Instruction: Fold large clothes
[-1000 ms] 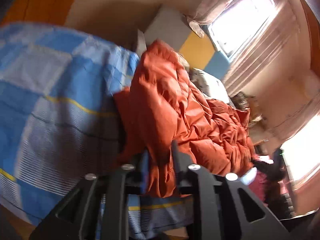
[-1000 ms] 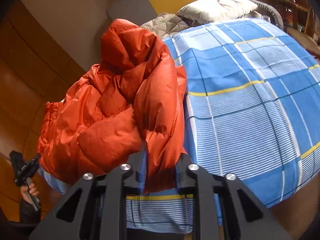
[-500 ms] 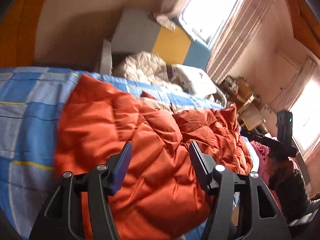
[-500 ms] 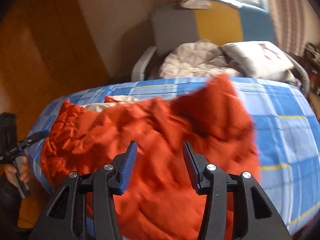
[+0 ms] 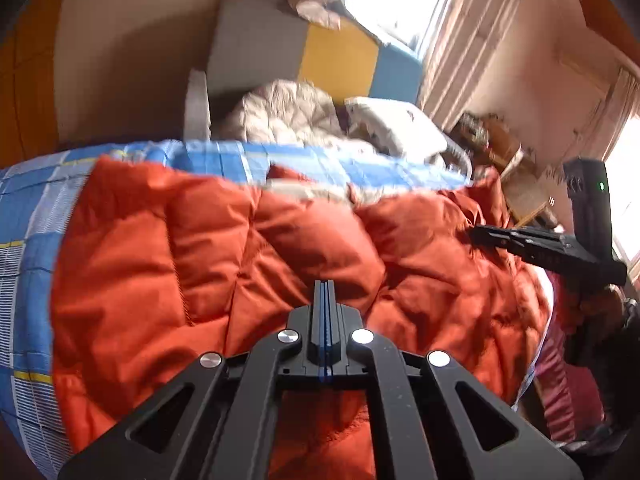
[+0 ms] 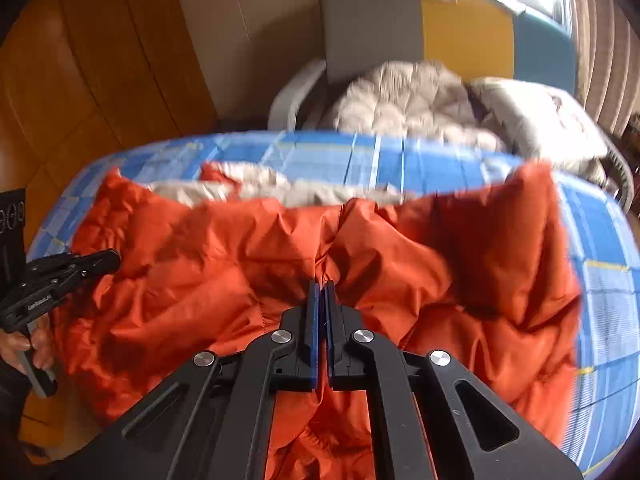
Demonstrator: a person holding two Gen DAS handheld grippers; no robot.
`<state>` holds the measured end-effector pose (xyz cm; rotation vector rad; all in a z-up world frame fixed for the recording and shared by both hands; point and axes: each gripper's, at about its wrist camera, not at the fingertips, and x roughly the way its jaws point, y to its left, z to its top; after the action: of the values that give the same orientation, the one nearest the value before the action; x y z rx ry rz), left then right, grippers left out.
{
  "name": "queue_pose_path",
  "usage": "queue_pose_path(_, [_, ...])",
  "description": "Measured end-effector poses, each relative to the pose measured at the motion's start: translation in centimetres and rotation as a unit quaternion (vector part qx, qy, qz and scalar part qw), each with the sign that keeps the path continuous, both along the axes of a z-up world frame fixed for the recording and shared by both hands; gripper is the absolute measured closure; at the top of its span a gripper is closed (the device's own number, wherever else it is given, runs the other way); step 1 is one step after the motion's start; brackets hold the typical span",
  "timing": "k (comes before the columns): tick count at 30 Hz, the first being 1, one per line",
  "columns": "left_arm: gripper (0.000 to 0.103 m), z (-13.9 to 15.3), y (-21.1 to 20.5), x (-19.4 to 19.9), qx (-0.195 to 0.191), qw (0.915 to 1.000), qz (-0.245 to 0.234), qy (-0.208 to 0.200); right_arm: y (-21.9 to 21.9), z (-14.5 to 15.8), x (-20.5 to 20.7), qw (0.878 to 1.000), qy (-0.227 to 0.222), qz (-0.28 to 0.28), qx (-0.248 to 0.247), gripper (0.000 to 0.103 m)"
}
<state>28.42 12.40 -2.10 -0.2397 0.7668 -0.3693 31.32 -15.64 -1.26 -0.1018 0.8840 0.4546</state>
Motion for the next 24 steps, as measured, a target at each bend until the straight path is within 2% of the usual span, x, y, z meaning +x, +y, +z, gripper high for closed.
queue_pose_path(4, [0.103,2.1,0.7,-0.3,-0.010,0.9991,0.019,-0.036,0.1,2.7,-0.7,0.999,-0.042,0.000,0.009,0.100])
queue_pose_path(9, [0.103,3.4,1.2,0.9,-0.010,0.9973,0.045,-0.056,0.5,3.6,0.0,0.997,-0.069,-0.024,0.008,0.101])
queue_pose_path(14, [0.103,2.6,1.9,3.9,0.000,0.9960,0.076,-0.046,1.8,2.1,2.1,0.997,-0.068,-0.044,-0.008,0.101])
queue_pose_path(20, [0.103,0.1,1.5,7.3,0.037,0.9950,0.090,-0.021,3.1,-1.2,4.7,0.996,-0.054,-0.063,-0.029,0.101])
queue_pose_path(24, [0.103,-1.9,1.8,9.2,0.073,0.9910,0.112,0.004,3.6,-2.9,5.9,0.996,-0.041,-0.076,-0.034,0.102])
